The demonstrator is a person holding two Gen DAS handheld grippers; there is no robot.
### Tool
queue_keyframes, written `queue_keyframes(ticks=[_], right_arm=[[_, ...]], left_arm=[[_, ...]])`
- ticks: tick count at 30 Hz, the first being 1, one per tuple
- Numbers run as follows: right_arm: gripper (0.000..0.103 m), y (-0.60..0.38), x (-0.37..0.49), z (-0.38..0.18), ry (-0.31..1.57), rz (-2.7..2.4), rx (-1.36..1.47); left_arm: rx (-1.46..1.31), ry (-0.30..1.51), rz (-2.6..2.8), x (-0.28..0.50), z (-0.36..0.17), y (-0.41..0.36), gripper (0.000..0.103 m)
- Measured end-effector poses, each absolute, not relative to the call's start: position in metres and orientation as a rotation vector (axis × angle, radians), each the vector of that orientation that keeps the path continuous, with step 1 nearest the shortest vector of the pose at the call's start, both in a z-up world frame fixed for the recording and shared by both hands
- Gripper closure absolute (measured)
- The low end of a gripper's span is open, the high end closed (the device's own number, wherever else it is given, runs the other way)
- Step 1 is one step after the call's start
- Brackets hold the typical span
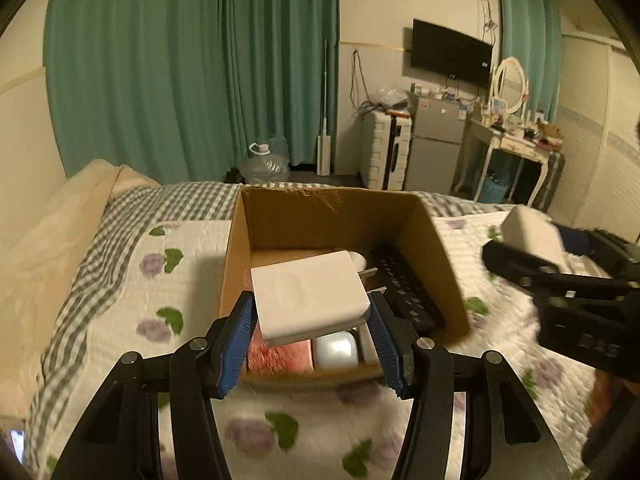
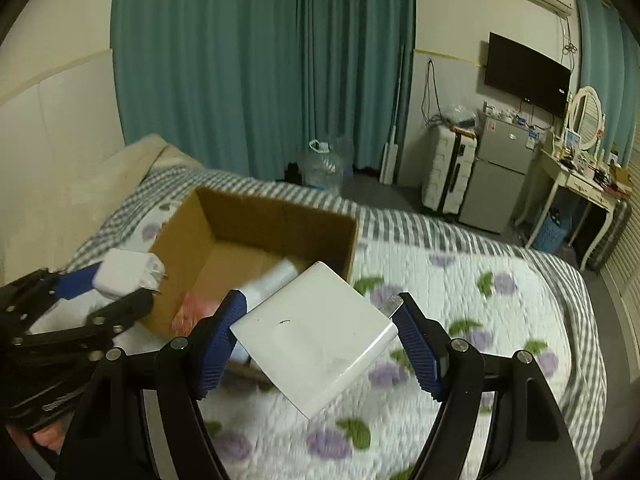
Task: Organize rigid objects
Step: 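Lower both white chargers into the box and open both tools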
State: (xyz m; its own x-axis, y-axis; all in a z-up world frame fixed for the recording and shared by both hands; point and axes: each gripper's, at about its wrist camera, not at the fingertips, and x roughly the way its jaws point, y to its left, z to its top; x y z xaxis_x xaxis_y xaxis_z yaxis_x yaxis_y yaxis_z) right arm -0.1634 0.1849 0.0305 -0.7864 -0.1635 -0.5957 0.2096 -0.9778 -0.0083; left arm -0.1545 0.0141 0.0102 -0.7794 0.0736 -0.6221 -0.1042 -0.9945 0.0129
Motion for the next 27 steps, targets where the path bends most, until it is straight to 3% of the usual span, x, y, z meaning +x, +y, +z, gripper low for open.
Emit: queue_keyframes(ticks=[16, 27], right_arm=[[0.028, 0.196, -0.208, -0.024, 0.034, -2.754, 1.021], [0.028, 0.188, -0.192, 0.015, 0.047, -2.768, 0.928]], left_arm=[[-1.114, 0.176, 2.852, -0.218, -0.042, 0.024, 0.043], [-0.9, 0.125, 2.955, -0.188, 0.014, 0.009, 0.033]])
